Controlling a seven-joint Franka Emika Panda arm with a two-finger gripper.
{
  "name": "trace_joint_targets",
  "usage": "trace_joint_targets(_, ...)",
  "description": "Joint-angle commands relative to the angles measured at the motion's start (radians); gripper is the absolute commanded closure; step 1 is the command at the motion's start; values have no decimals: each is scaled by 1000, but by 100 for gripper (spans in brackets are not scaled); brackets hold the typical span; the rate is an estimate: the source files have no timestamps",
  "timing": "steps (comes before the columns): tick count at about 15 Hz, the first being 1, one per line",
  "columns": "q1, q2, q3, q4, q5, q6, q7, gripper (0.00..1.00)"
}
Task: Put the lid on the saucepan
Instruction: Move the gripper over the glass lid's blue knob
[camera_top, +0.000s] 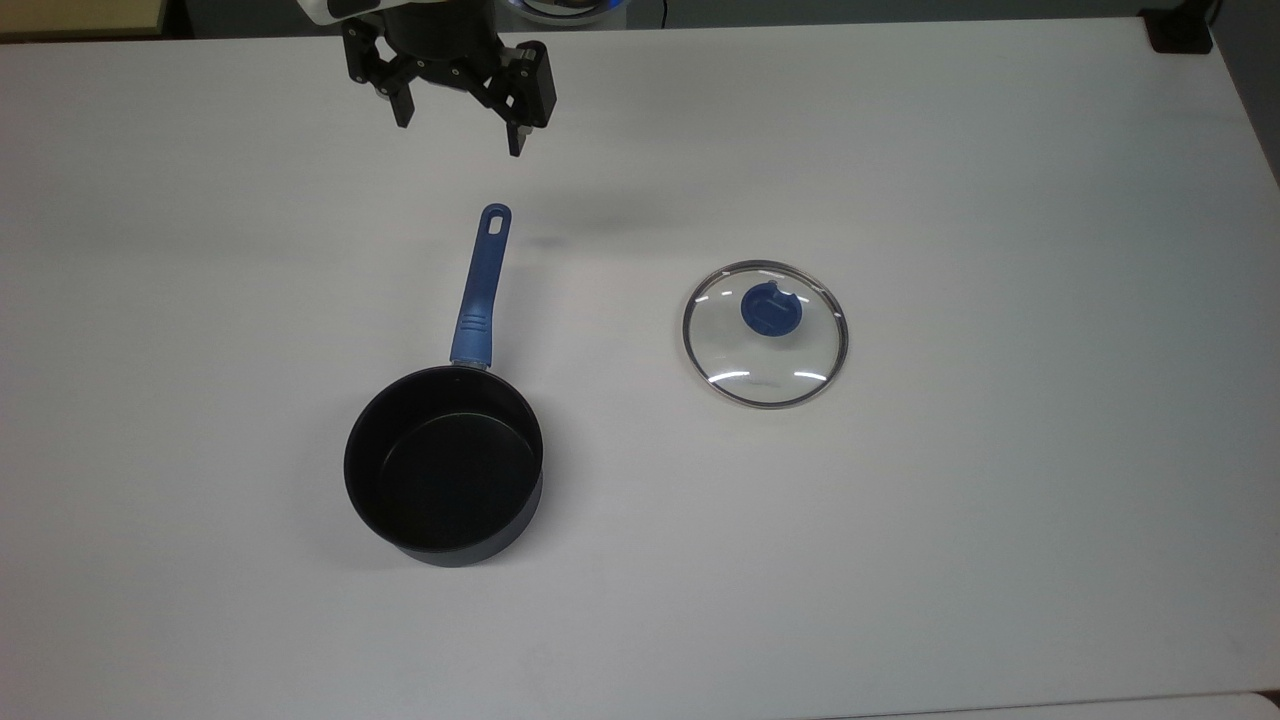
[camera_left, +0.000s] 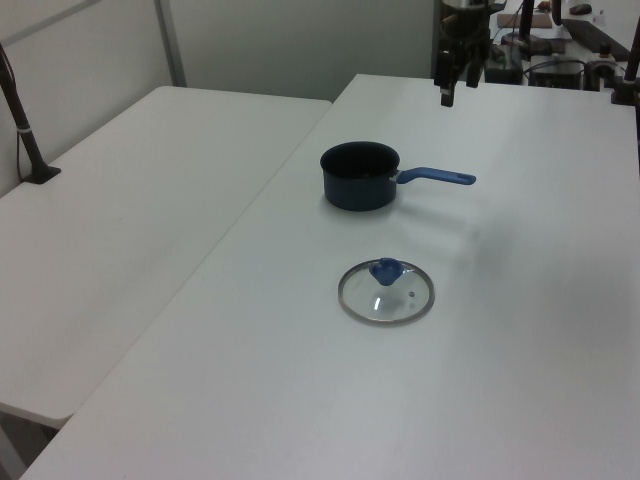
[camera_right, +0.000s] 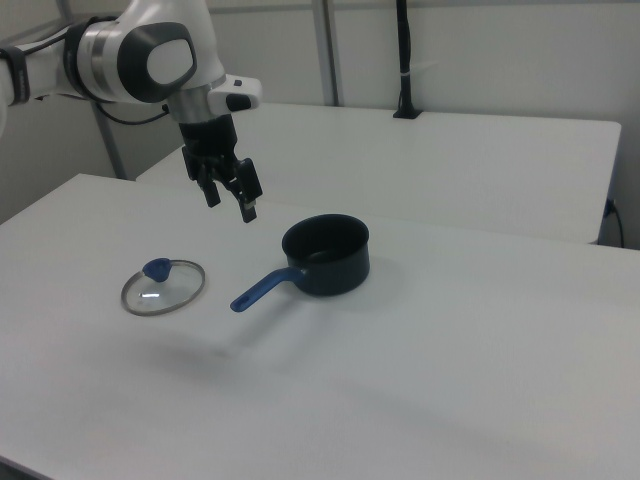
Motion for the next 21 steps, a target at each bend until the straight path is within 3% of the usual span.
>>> trace_joint_targets(1, -20, -13, -1, 19, -1, -59, -53, 0)
trace_joint_targets(8, -19, 2, 2, 32, 23, -52, -41, 0)
trace_joint_targets(11, 19, 14, -1, 35, 104, -43, -38, 0)
trace_joint_targets(14, 84, 34, -16, 35, 153, -34, 0, 0)
trace_joint_targets(16, 137, 52, -16, 35, 170, 64, 98, 0)
trace_joint_targets(18, 229, 107, -16, 35, 158, 161, 215, 0)
trace_joint_targets(21, 337, 195, -16, 35, 118, 187, 342, 0)
